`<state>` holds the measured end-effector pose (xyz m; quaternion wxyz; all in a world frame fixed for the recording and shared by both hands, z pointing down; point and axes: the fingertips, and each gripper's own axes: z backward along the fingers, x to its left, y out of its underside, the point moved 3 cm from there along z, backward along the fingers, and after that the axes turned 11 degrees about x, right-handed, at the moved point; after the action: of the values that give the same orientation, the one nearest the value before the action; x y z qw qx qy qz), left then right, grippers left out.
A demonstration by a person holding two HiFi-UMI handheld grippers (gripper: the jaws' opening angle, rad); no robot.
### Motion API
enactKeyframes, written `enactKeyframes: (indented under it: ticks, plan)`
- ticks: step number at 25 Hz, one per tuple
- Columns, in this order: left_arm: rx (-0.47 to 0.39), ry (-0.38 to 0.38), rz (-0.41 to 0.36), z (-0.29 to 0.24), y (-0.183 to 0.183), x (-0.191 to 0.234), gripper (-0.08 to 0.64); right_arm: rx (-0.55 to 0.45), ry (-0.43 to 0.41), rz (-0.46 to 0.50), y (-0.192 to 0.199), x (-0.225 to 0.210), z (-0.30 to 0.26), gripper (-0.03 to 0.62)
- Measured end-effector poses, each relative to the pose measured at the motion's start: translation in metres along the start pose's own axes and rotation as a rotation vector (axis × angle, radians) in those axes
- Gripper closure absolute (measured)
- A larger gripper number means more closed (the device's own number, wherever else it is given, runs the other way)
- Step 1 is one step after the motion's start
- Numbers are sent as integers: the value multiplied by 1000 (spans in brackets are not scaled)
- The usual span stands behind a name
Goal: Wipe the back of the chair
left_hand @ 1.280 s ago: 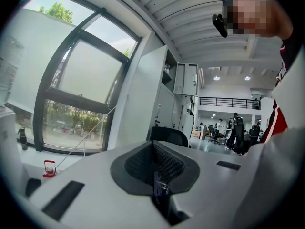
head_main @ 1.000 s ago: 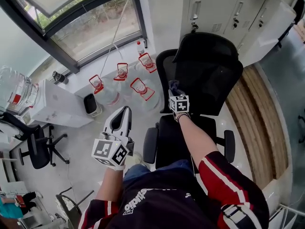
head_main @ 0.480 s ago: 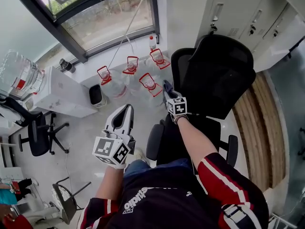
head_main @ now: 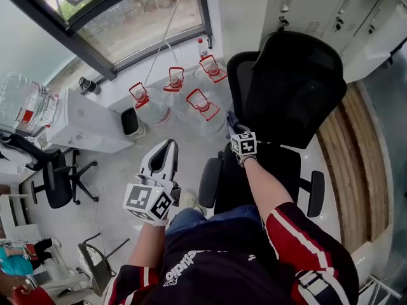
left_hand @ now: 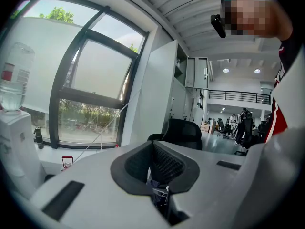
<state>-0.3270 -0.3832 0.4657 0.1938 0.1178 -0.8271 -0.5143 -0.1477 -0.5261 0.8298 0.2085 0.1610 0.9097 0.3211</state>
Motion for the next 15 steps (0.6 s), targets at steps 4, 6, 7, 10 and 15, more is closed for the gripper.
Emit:
enactKeyframes:
  ticks: [4, 6, 7, 10, 15]
  plan:
    - [19, -3, -13, -2, 6, -3, 535, 0, 33, -37, 11, -28, 3, 535]
    - [26, -3, -14, -4, 9, -6, 535, -4, 50, -52, 13, -43, 8, 535]
    - [28, -1, -14, -5, 10, -9, 535, -6, 58, -56, 13, -49, 11, 535]
    - [33, 13, -26, -8, 10, -22, 535, -9, 81, -63, 16, -68, 23, 535]
    - [35, 40, -50, -21, 7, -50, 535, -13, 117, -91, 26, -103, 47, 535]
